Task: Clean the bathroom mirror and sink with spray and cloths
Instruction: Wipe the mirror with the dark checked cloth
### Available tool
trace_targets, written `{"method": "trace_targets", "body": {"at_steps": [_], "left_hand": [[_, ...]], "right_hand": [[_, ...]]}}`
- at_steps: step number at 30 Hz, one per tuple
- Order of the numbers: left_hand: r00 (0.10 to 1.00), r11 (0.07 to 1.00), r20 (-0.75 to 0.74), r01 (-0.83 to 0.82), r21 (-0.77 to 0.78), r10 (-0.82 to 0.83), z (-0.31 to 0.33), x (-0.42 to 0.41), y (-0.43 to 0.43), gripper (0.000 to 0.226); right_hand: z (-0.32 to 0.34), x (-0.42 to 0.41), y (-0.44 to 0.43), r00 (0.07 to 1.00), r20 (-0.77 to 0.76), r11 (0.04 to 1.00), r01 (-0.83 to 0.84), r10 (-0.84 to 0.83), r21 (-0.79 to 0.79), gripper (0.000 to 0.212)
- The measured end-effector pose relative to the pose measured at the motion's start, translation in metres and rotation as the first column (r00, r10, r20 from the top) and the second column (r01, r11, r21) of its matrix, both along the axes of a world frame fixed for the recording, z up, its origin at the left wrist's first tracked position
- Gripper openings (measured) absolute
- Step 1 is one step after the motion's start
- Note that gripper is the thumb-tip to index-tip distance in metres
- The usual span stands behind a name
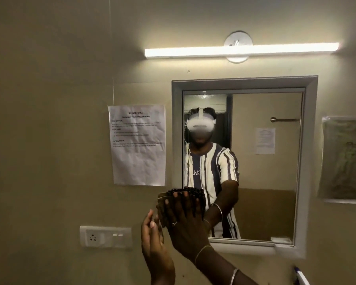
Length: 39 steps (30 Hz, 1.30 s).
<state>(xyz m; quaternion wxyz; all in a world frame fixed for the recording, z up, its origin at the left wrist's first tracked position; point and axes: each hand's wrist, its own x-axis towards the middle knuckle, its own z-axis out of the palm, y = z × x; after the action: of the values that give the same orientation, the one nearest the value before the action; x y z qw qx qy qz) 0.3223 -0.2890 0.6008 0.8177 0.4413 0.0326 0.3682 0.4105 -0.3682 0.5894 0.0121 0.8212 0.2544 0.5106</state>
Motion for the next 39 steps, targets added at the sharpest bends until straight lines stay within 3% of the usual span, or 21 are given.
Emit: {"method": "trace_targets", "body": {"at_steps": [6,12,22,29,35,39], "left_hand": [[0.999,0.999,0.036,0.04,0.007,-0.04,0.018,0.001,-0.002,0.035],[0.98,0.991,0.165,0.103,0.084,-0.115,0.074,0.007,-0.011,0.036],[0.949,0.984,0.291,0.075,0.159,-0.119,0.149,0.019,-0.014,0.035],[0.934,0.981,0.338,0.052,0.188,-0.114,0.161,0.025,-0.017,0.041],[0.924,0.965,0.379,-0.046,0.258,-0.057,0.167,0.033,-0.029,0.053],[0.898,0.947,0.438,-0.099,0.306,-0.047,0.17,0.029,-0.049,0.037]], "right_hand": [[0.064,0.0,0.008,0.999,0.041,0.998,-0.033,0.031,0.052,0.08],[0.145,0.008,0.013,0.997,0.07,0.998,-0.043,0.04,0.053,0.081],[0.279,0.008,0.017,0.98,0.198,0.995,-0.006,-0.013,0.095,0.08],[0.331,0.007,0.002,0.961,0.27,0.998,0.058,-0.059,0.012,0.076],[0.34,0.007,-0.021,0.963,0.27,0.992,0.018,0.017,-0.124,0.066],[0.344,0.006,-0.038,0.95,0.311,0.985,0.029,0.026,-0.172,0.062]]}}
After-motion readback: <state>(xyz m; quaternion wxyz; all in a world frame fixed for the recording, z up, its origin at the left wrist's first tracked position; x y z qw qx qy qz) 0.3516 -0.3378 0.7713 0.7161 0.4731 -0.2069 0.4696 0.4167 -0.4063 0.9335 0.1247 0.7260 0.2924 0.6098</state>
